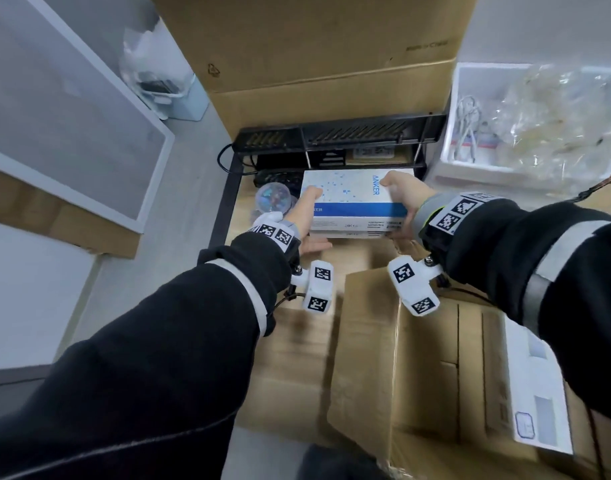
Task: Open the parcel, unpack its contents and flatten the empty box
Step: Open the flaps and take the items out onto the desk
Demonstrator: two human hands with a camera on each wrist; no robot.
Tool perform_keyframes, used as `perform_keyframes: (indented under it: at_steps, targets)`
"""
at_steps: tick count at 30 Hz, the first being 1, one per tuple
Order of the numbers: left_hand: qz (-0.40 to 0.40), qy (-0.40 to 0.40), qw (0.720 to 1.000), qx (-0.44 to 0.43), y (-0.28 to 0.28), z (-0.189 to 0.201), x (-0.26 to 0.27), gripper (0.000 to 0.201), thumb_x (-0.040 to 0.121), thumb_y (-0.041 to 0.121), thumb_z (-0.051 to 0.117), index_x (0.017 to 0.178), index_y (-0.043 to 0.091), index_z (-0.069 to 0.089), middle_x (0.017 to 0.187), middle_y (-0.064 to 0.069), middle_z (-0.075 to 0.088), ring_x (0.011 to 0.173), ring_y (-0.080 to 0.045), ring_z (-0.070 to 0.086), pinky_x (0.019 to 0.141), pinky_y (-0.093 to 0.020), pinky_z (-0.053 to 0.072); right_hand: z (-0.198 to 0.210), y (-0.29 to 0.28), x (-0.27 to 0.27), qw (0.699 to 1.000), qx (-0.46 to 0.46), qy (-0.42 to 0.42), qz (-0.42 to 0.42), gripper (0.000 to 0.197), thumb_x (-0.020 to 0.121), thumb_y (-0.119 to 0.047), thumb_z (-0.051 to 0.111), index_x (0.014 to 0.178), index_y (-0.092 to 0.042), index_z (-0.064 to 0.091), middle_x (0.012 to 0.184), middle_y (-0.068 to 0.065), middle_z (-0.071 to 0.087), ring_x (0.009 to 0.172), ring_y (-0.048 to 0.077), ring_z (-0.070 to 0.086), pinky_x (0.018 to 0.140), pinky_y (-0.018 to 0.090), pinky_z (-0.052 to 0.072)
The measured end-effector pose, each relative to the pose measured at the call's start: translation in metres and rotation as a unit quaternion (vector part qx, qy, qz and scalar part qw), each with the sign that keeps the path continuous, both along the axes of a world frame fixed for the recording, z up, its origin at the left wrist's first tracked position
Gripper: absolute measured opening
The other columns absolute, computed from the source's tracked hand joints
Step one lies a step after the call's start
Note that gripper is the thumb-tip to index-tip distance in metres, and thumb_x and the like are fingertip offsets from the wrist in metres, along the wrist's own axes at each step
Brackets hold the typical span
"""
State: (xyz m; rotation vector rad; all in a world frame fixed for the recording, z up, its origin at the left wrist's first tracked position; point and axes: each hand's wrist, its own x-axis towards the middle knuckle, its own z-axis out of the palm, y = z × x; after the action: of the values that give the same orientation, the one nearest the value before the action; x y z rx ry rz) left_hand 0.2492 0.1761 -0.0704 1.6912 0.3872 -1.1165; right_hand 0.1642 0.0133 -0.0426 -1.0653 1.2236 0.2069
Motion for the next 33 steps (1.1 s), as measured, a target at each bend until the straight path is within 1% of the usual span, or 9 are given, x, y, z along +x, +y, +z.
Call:
perform_keyframes:
  at_steps: [2, 5, 9, 13, 19, 23, 25, 28, 33]
  targets:
    - [0.018, -0.003, 1.000, -0.017, -0.007, -0.003, -0.002, 0.078, 0.063, 0.058, 0.066, 0.132, 0.024, 0.055, 0.128, -0.009, 0.066, 0.099, -0.029, 0.073, 0.074, -0.041, 0.063, -0.012, -0.005, 0.005, 1.000, -0.006, 0.019, 0.006, 0.039, 0.079, -0.040, 0.056, 0.110, -0.016, 0.052, 0.114, 0.010, 0.064, 0.095, 0.032, 0.062, 0.093, 0.047, 0.048]
    - [0.041, -0.003, 0.999, -0.017, -0.013, -0.017, -0.006, 0.067, 0.072, 0.053, 0.065, 0.128, 0.019, 0.056, 0.125, -0.009, 0.067, 0.100, -0.024, 0.071, 0.085, -0.041, 0.062, -0.026, -0.010, 0.006, 0.997, 0.001, 0.077, 0.027, 0.050, 0.075, -0.044, 0.056, 0.113, -0.013, 0.046, 0.131, 0.015, 0.053, 0.110, 0.037, 0.054, 0.079, 0.040, 0.045]
    - [0.066, -0.001, 0.998, -0.016, -0.017, -0.049, -0.005, 0.077, 0.059, 0.053, 0.067, 0.128, 0.021, 0.057, 0.126, -0.006, 0.067, 0.108, -0.022, 0.068, 0.089, -0.038, 0.059, -0.063, -0.025, 0.002, 0.993, 0.022, 0.109, 0.031, 0.091, 0.038, -0.040, 0.064, 0.126, -0.021, 0.052, 0.134, 0.010, 0.055, 0.101, 0.034, 0.056, 0.078, 0.045, 0.042]
    - [0.077, 0.004, 0.997, -0.014, -0.020, -0.062, -0.004, 0.069, 0.064, 0.043, 0.068, 0.127, 0.019, 0.056, 0.127, -0.005, 0.067, 0.110, -0.017, 0.065, 0.091, -0.034, 0.056, -0.078, -0.032, 0.002, 0.994, 0.024, 0.105, 0.016, 0.081, 0.020, -0.015, 0.055, 0.101, -0.023, 0.049, 0.117, 0.001, 0.057, 0.095, 0.028, 0.057, 0.081, 0.046, 0.044]
    - [0.093, -0.005, 0.996, 0.003, -0.034, -0.052, -0.004, 0.024, 0.079, 0.031, 0.062, 0.096, 0.017, 0.051, 0.108, -0.007, 0.053, 0.100, -0.020, 0.055, 0.103, -0.042, 0.050, -0.073, -0.029, 0.005, 0.996, 0.005, 0.090, -0.014, 0.072, 0.024, -0.005, 0.047, 0.095, -0.020, 0.045, 0.110, 0.006, 0.057, 0.087, 0.031, 0.057, 0.091, 0.052, 0.042]
    - [0.099, 0.029, 0.995, 0.002, -0.041, -0.048, -0.005, 0.023, 0.088, 0.023, 0.055, 0.106, 0.010, 0.048, 0.109, -0.008, 0.043, 0.101, -0.026, 0.050, 0.098, -0.035, 0.050, -0.081, -0.035, 0.005, 0.995, 0.010, 0.095, -0.022, 0.068, 0.029, -0.005, 0.047, 0.094, -0.021, 0.040, 0.100, 0.009, 0.048, 0.082, 0.031, 0.055, 0.082, 0.047, 0.043]
    - [0.120, 0.044, 0.992, -0.008, -0.043, -0.046, -0.004, 0.011, 0.090, 0.020, 0.052, 0.097, 0.013, 0.047, 0.104, -0.009, 0.047, 0.095, -0.028, 0.050, 0.088, -0.035, 0.048, -0.098, -0.043, 0.007, 0.996, 0.042, 0.068, -0.038, 0.076, 0.025, -0.001, 0.048, 0.097, -0.024, 0.042, 0.112, 0.001, 0.057, 0.088, 0.030, 0.063, 0.087, 0.050, 0.042]
    - [0.154, 0.053, 0.986, -0.027, -0.043, -0.044, -0.006, 0.021, 0.094, 0.016, 0.053, 0.113, 0.010, 0.048, 0.100, -0.011, 0.056, 0.100, -0.031, 0.061, 0.097, -0.042, 0.052, -0.100, -0.045, 0.006, 0.995, 0.069, 0.059, -0.036, 0.088, 0.019, 0.004, 0.050, 0.102, -0.024, 0.046, 0.127, 0.004, 0.062, 0.095, 0.034, 0.069, 0.084, 0.053, 0.048]
    - [0.124, 0.065, 0.990, -0.011, -0.041, -0.032, -0.015, 0.025, 0.095, 0.028, 0.054, 0.112, 0.012, 0.045, 0.099, -0.011, 0.054, 0.097, -0.034, 0.059, 0.095, -0.047, 0.052, -0.057, -0.033, -0.001, 0.997, 0.037, 0.071, -0.019, 0.076, 0.040, 0.003, 0.049, 0.112, -0.022, 0.051, 0.126, 0.011, 0.066, 0.094, 0.036, 0.071, 0.075, 0.055, 0.054]
